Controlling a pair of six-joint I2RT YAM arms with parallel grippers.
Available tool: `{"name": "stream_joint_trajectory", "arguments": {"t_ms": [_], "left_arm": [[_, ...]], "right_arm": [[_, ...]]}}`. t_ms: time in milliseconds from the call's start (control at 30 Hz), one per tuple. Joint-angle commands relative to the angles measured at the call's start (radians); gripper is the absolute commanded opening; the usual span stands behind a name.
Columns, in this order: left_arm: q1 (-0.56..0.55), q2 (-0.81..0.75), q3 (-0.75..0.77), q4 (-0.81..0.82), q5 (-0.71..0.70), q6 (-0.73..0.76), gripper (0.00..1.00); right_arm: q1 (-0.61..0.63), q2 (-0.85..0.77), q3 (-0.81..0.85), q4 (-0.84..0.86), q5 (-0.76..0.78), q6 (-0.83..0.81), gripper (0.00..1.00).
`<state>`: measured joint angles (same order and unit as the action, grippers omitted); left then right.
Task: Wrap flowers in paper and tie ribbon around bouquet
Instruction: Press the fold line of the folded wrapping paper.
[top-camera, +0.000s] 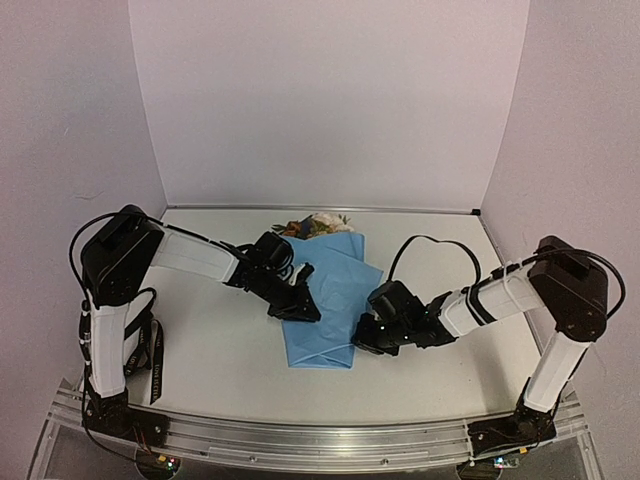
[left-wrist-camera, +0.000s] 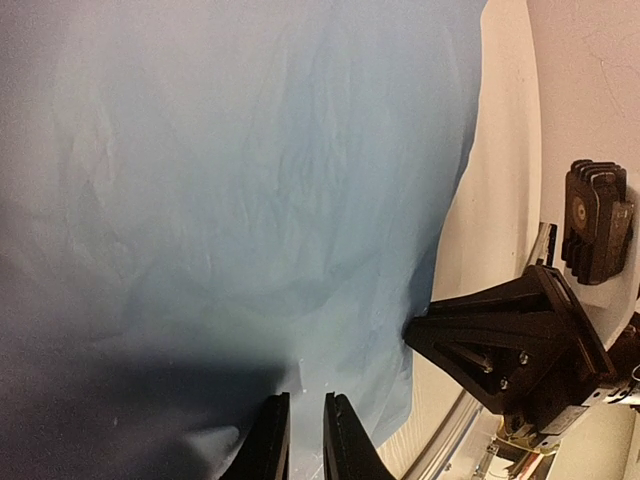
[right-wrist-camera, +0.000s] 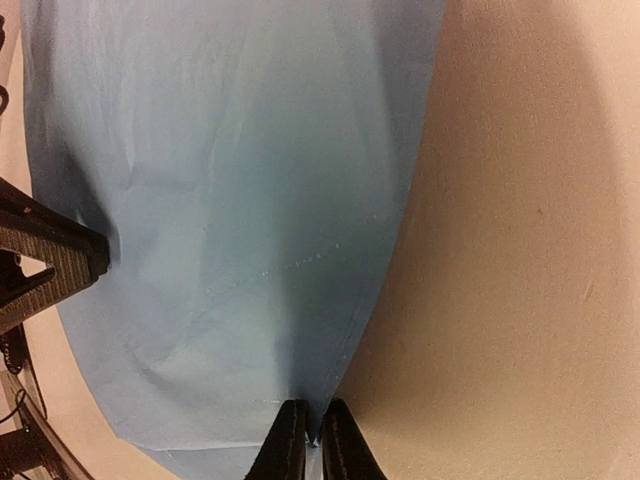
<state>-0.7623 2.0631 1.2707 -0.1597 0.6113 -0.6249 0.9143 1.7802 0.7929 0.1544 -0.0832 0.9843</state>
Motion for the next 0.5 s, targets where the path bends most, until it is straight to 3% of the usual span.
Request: {"name": "stream_joint_trajectory", "arguments": {"t_ms": [0,267,467], "left_arm": [[-0.026,-0.094,-0.064,0.003,0.04,0.008,0.13],[-0.107,-0.179,-0.208,0.015,0.058,0.006,0.14],[-0.14,-0.156,-0.237,0.045,0.045,-0.011,0.14]], "right_arm": [[0.058,-0.017,-0.045,0.008,0.045,0.049,0.05],[0.142,-0.04,-0.098,0.007,0.143,0.099,0.03],[0.148,-0.044,-0.105,0.005,0.172,0.099,0.03]]}}
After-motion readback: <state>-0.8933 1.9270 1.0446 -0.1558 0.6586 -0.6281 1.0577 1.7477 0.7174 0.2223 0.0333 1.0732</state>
